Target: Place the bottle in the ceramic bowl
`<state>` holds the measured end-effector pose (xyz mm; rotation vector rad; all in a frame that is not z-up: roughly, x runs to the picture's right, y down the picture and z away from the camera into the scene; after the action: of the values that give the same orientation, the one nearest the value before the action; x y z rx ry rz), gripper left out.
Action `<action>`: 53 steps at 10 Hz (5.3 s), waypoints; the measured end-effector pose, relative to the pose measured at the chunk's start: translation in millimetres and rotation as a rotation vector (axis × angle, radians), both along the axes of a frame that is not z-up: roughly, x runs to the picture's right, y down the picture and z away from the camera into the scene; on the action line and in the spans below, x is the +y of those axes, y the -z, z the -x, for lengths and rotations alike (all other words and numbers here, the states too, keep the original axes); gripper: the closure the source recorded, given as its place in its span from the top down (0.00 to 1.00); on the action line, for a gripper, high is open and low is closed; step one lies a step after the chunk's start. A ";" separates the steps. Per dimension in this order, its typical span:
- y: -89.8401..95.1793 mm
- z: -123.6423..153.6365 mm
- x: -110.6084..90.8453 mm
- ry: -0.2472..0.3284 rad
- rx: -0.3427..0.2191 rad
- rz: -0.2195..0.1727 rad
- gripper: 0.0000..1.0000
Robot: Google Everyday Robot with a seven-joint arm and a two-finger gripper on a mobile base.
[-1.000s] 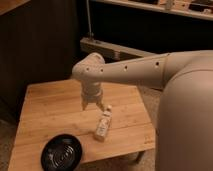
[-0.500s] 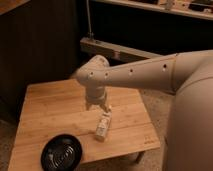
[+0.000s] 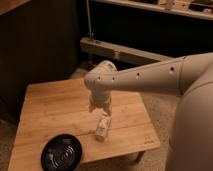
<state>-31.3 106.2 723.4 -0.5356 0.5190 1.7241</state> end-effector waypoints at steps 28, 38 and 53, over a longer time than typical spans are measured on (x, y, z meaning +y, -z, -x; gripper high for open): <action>-63.0 -39.2 85.3 -0.149 0.013 0.184 0.65; -83.1 -14.6 89.9 -0.188 -0.005 0.187 0.65; -38.0 59.7 68.6 -0.102 -0.302 0.155 0.00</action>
<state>-91.0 174.8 761.3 -0.9304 0.4156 1.6678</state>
